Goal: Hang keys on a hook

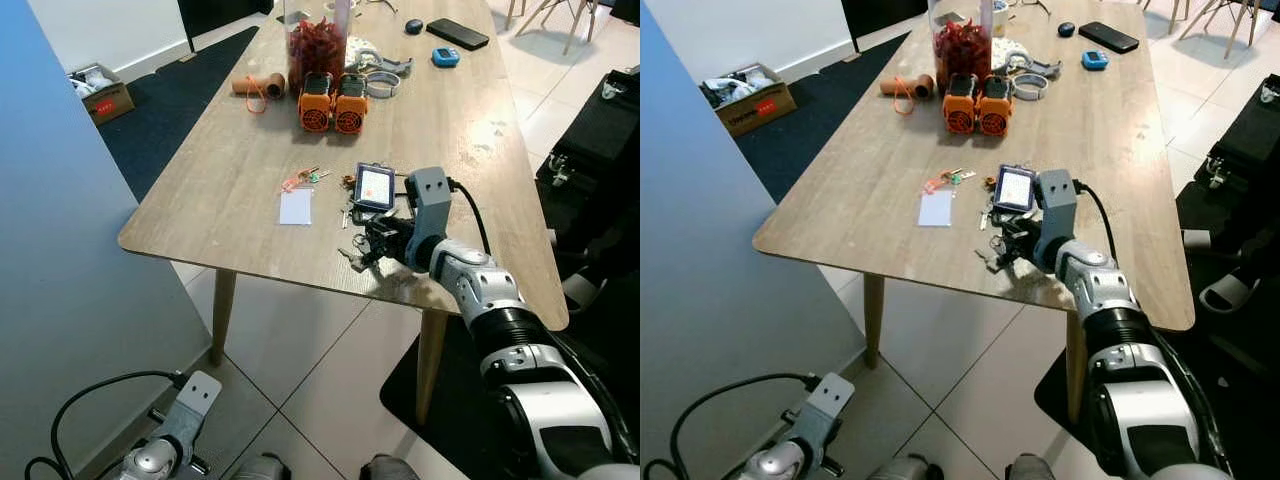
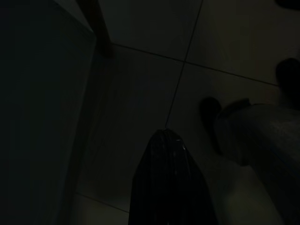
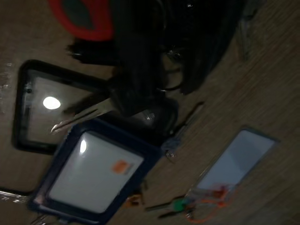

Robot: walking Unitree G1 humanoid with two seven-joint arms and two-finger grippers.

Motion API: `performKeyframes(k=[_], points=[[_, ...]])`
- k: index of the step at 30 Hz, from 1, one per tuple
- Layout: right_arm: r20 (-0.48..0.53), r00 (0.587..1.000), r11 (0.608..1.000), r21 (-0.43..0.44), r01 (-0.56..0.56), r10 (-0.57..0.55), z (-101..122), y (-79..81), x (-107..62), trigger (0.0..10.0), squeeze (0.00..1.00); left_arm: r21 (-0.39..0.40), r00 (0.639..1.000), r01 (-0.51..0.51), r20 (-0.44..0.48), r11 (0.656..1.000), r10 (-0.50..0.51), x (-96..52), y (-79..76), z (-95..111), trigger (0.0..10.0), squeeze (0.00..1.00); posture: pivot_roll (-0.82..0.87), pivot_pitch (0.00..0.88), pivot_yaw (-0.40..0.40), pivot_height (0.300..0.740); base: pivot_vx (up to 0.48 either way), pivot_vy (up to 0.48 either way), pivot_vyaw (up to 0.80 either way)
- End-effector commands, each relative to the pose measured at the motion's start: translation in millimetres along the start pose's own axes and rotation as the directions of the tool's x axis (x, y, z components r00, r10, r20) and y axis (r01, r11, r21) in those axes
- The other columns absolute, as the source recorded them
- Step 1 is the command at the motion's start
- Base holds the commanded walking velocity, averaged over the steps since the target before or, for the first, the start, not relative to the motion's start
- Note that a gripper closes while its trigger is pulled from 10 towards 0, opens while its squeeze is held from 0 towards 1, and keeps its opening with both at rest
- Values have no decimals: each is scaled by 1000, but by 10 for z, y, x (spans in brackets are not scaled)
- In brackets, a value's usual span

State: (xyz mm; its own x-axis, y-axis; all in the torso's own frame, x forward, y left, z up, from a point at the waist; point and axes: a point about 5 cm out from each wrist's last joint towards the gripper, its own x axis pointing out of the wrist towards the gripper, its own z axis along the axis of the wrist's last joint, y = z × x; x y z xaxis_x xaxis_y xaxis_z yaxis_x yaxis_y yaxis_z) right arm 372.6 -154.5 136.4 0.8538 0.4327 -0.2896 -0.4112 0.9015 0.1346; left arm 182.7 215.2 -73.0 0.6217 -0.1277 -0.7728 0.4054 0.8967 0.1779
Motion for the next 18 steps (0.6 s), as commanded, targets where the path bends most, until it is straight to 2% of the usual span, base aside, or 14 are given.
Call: performKeyframes(k=[1,11,15,18], points=[[-81,997,999,34,13,-10,-192,-20,-12,0,0,-11,1000,7,-26,1000,-8,-7,-43,-61,10000,0,53,123,7,740,0,0,0],[-77,997,999,42,24,-21,-184,-50,-27,0,0,-11,1000,6,-25,1000,-7,-6,-38,-55,10000,0,53,123,9,740,0,0,0],[107,992,993,103,63,-74,53,-112,-52,0,0,-9,1000,5,-24,1000,-5,-6,-35,-53,10000,0,54,122,10,740,0,0,0],[149,983,990,115,87,-103,104,-149,-77,0,0,-8,1000,4,-25,1000,-4,-6,-34,-52,10000,0,55,122,10,740,0,0,0]])
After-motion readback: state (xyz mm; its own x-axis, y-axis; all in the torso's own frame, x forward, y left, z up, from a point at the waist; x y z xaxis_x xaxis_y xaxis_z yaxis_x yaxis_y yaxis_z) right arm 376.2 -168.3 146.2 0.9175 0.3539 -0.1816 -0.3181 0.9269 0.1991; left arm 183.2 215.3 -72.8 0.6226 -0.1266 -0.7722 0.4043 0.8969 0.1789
